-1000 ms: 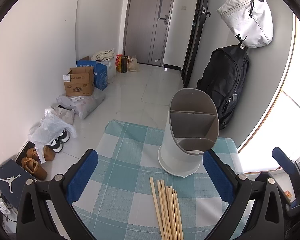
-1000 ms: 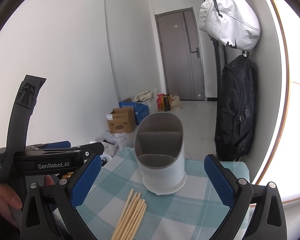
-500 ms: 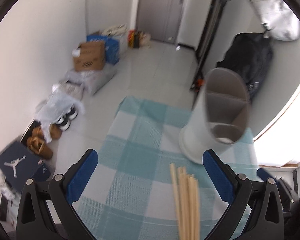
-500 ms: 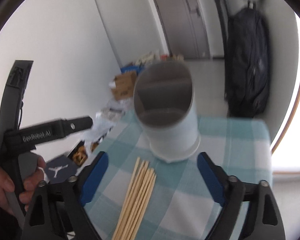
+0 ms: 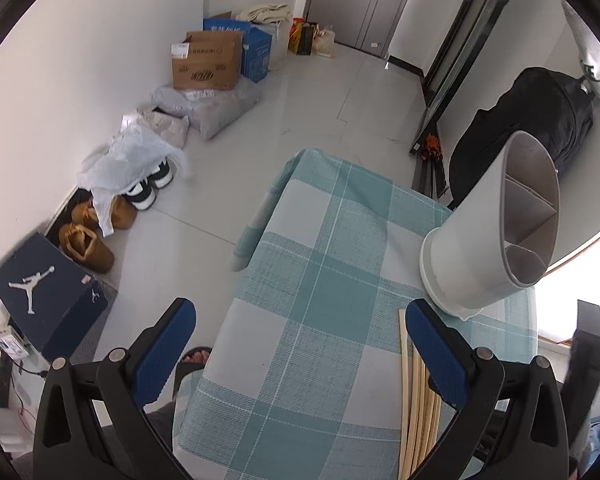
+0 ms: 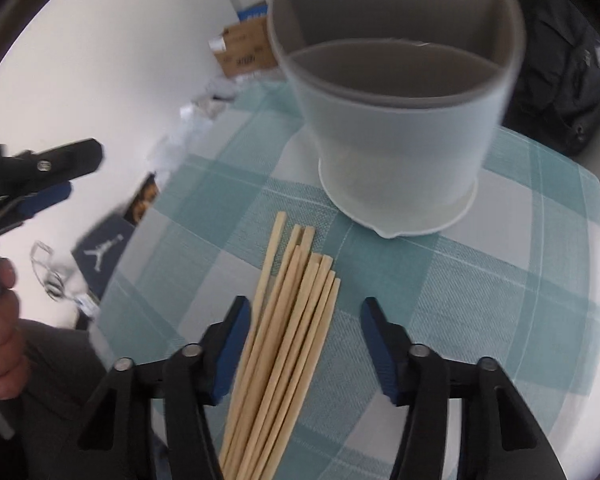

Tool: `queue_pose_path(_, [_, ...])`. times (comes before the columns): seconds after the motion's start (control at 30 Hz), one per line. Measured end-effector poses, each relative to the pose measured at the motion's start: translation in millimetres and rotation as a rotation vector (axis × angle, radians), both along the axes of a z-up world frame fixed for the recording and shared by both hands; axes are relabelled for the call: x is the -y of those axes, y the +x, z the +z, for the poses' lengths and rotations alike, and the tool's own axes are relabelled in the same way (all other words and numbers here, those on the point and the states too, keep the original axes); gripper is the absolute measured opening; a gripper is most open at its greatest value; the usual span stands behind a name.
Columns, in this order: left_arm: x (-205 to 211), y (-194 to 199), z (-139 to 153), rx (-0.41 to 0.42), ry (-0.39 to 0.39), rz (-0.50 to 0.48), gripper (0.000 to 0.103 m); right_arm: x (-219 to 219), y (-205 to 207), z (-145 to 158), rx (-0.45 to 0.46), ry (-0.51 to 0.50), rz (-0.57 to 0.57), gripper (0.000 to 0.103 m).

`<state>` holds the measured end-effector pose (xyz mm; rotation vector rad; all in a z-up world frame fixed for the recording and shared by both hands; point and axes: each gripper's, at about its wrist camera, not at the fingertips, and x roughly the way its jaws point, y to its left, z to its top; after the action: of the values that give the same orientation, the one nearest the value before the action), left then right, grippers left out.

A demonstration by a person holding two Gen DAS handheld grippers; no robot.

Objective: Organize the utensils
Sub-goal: 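Lower the right gripper over the wooden chopstick bundle, then close the right gripper on one wooden chopstick and lift it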

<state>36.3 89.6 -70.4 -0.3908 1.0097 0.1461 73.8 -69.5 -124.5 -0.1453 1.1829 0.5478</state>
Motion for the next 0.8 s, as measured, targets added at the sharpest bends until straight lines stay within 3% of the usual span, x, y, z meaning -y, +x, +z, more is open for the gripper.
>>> queue_pose_path(0.07, [-4,-1,-1,-0.002,-0.008,0.003,0.102,-7,4,-4,-0.011,-0.050,0.001,0.044])
queue_pose_path(0.2, [-8,-1,-1,0.000,-0.016,0.005,0.102,-14,6,-12,-0.030,-0.102,-0.016,0.022])
queue_pose_path(0.37, [-10,-1,-4,-0.006,-0.033,0.002,0.102,-2,6,-5,-0.026,-0.097,-0.057,0.008])
queue_pose_path(0.8, [6,-1,-12,-0.048,-0.006,-0.048,0.102,59,13,3,-0.057,0.207,-0.217,0.004])
